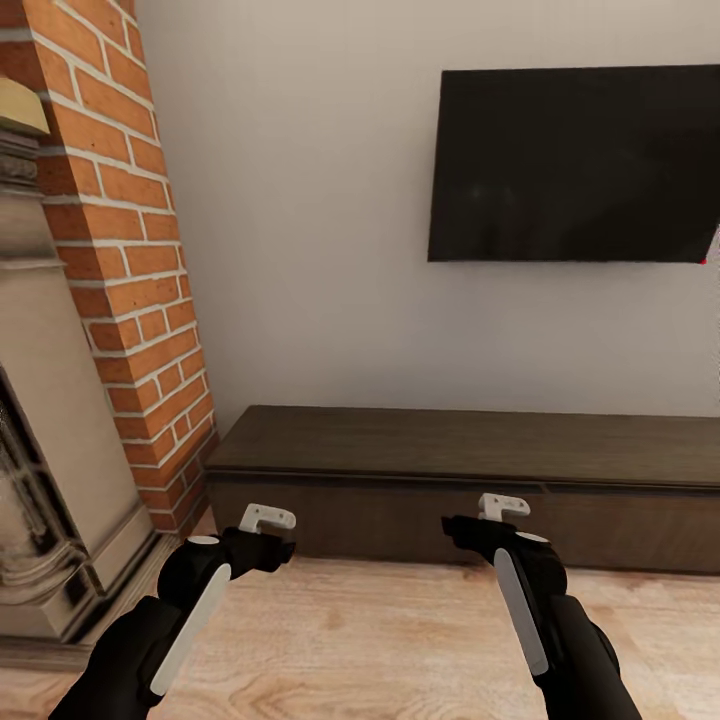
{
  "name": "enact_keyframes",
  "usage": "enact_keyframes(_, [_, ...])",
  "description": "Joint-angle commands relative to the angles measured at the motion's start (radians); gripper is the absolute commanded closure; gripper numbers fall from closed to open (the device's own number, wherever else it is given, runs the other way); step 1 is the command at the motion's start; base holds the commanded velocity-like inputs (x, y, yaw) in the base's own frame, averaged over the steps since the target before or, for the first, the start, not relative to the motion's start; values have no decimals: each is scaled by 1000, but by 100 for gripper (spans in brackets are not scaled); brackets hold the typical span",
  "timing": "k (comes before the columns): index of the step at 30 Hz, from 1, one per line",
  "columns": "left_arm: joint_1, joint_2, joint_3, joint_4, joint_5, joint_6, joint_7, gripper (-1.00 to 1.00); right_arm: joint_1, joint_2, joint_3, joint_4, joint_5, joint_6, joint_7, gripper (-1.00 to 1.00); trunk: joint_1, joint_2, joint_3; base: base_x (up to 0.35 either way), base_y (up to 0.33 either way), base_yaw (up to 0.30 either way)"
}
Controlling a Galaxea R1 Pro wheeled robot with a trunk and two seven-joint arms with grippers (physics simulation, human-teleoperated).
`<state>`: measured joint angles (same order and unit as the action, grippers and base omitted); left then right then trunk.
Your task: Place each of the two pumpkins and all three candles from the living room inside a cabinet in the living room (use any cabinet), then make sure every cabinet is closed, and position the cauldron so it is next to a table in the living room.
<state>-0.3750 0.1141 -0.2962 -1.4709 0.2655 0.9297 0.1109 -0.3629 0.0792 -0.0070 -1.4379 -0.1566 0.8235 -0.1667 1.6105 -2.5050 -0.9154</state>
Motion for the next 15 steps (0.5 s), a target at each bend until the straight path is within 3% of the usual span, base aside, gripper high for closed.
enact_keyframes(1, [-1,1,-2,0,10,3,10,-100,-1,1,-1,-1,-11,3,-8,-100,-1,0,3,0,0,0])
enact_keyframes(15, [-1,1,-3,9,8,2,11,-100,0,2,-1,-1,-11,3,-8,-100,-7,3,57,0,0,0])
